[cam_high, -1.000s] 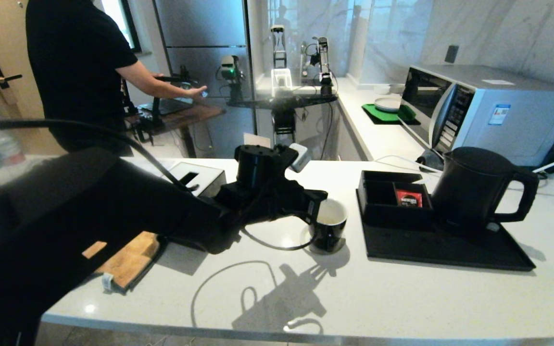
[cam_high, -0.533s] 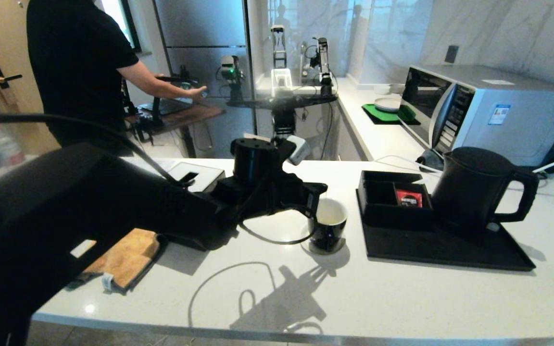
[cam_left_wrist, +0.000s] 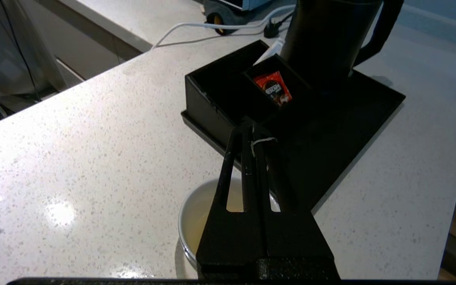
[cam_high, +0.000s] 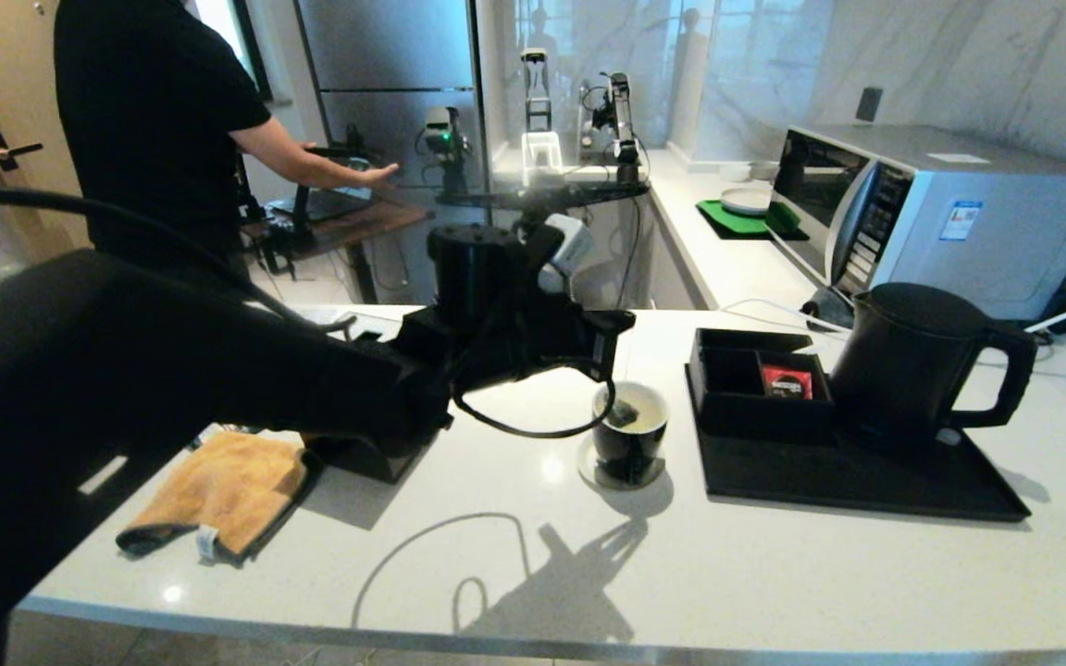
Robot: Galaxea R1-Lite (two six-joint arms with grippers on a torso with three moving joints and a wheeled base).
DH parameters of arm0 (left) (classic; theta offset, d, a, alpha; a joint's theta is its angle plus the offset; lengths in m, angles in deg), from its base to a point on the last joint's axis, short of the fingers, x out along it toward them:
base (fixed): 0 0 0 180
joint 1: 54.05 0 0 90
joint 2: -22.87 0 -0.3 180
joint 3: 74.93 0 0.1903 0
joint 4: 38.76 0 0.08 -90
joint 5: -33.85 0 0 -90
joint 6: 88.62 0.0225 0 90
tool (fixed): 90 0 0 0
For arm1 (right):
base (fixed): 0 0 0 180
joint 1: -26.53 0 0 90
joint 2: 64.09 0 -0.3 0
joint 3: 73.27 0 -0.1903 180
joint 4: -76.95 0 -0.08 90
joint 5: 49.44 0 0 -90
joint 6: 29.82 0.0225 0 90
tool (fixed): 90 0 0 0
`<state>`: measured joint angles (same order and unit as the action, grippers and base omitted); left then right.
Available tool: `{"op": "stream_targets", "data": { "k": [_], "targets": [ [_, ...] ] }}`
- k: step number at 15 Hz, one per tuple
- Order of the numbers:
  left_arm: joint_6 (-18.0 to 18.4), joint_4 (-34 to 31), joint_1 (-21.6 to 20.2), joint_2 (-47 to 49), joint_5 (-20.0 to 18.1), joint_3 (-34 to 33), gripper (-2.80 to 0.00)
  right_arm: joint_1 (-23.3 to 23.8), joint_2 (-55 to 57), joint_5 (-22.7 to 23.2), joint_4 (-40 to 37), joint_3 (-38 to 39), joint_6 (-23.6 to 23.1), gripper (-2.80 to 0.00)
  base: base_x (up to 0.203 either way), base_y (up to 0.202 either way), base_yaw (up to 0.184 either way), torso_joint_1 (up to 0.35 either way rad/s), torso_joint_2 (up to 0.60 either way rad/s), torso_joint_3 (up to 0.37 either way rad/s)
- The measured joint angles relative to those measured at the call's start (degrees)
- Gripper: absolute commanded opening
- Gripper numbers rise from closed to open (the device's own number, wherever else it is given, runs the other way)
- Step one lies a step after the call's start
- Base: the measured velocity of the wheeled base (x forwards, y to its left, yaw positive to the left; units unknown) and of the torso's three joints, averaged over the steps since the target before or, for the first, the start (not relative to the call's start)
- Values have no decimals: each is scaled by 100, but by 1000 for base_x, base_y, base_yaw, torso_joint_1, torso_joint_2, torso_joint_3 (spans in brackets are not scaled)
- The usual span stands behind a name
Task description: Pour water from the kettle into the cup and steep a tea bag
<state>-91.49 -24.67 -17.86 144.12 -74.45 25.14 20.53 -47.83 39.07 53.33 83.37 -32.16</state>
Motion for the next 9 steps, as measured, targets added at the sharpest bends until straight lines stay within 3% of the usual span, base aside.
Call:
{"op": "stream_targets", "data": {
  "k": [9],
  "targets": [
    [-52,28,-47,-313,134,-178,-280,-1,0,0,0,0,0,-280,0,0,0,0,0,0]
  ]
}}
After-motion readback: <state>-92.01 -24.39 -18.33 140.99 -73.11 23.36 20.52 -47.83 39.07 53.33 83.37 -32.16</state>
